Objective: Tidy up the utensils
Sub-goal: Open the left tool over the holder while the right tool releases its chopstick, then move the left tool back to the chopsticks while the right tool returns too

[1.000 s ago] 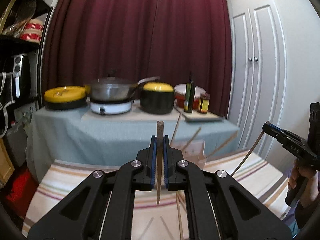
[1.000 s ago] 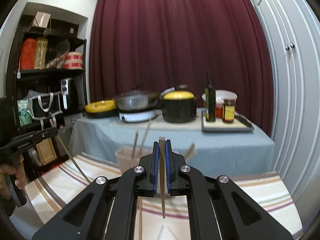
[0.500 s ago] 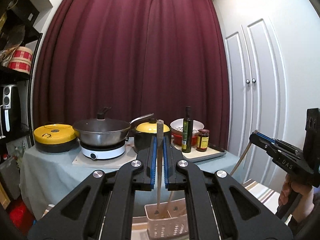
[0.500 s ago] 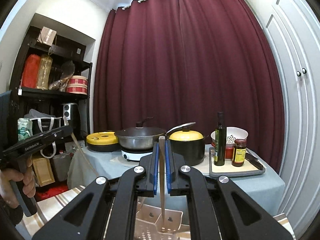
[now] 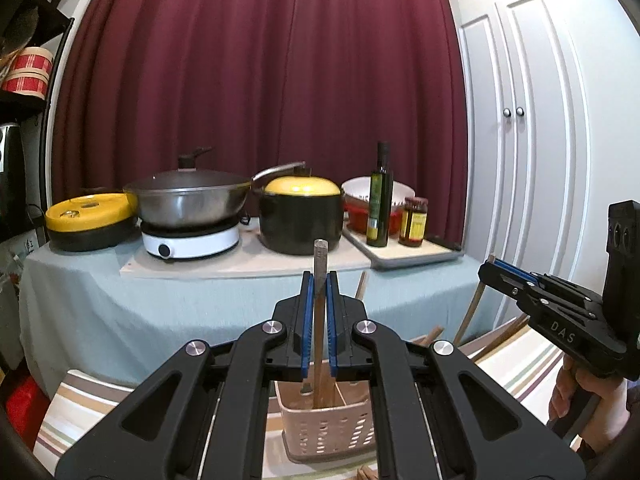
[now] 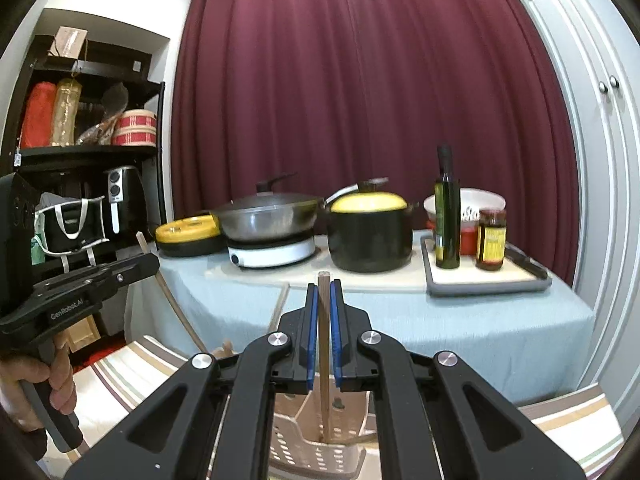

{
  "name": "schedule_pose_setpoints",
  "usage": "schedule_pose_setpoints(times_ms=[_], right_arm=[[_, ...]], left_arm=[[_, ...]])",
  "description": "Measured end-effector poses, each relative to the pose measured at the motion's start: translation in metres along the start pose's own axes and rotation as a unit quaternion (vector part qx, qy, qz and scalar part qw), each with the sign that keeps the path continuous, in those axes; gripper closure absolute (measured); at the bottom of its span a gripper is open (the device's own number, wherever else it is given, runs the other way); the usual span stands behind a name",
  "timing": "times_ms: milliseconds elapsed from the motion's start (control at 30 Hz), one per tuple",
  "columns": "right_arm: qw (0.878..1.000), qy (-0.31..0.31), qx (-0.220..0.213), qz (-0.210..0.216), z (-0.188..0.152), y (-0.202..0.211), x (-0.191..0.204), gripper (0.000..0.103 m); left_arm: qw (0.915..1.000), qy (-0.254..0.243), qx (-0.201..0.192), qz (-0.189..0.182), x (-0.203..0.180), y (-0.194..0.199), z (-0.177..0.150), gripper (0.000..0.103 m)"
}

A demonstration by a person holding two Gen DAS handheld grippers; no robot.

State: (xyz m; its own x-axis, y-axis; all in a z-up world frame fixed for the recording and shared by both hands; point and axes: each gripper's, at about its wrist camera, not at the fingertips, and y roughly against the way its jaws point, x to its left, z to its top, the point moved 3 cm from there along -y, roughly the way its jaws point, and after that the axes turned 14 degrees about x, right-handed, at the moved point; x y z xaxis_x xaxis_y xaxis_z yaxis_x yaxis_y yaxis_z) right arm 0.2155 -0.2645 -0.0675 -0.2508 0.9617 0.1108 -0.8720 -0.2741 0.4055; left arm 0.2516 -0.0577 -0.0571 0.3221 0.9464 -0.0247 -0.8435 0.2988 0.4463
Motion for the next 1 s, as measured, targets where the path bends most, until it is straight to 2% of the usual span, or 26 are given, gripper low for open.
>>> schedule_pose_setpoints(times_ms=[167, 267, 333, 400, 500, 600, 800, 1000], right_arm=[[1.0, -0.004, 0.01, 0.004, -0.007, -0.006, -0.003, 0.096], [1.0, -0.003, 0.009, 0.005, -0.007, -0.004, -0.002, 0.093], [1.0, -0.003, 0.004, 0.005, -0.006, 0.0, -0.002, 0.077], [1.0, -0.002, -0.007, -0.001, -0.004, 0.008, 0.0, 0.067], [1.0, 0.001, -0.019, -0.006, -0.001, 0.021, 0.003, 0.059], [0.999, 0.007, -0.03, -0.016, -0.004, 0.037, 0.006, 0.056], [0.999, 0.01, -0.02, -0.03, -0.025, 0.062, 0.013, 0.054], [0.999, 0.004, 0.022, -0.038, -0.062, 0.072, 0.015, 0.054]], left_arm=[[0.9999, -0.006, 0.014, -0.003, -0.002, -0.006, -0.007, 0.092], [0.9999, -0.008, 0.01, 0.0, -0.003, -0.003, -0.009, 0.073], [1.0, -0.005, 0.008, -0.002, -0.002, 0.001, -0.008, 0.068], [1.0, -0.003, 0.005, -0.001, -0.001, 0.006, -0.008, 0.06], [1.0, 0.002, -0.001, -0.003, 0.0, 0.018, -0.009, 0.052], [1.0, 0.002, -0.001, 0.001, 0.0, 0.03, -0.015, 0.045], [0.9996, 0.017, 0.017, 0.013, 0.002, 0.051, -0.041, 0.044], [0.9983, 0.028, 0.046, 0.021, 0.0, 0.067, -0.076, 0.043]])
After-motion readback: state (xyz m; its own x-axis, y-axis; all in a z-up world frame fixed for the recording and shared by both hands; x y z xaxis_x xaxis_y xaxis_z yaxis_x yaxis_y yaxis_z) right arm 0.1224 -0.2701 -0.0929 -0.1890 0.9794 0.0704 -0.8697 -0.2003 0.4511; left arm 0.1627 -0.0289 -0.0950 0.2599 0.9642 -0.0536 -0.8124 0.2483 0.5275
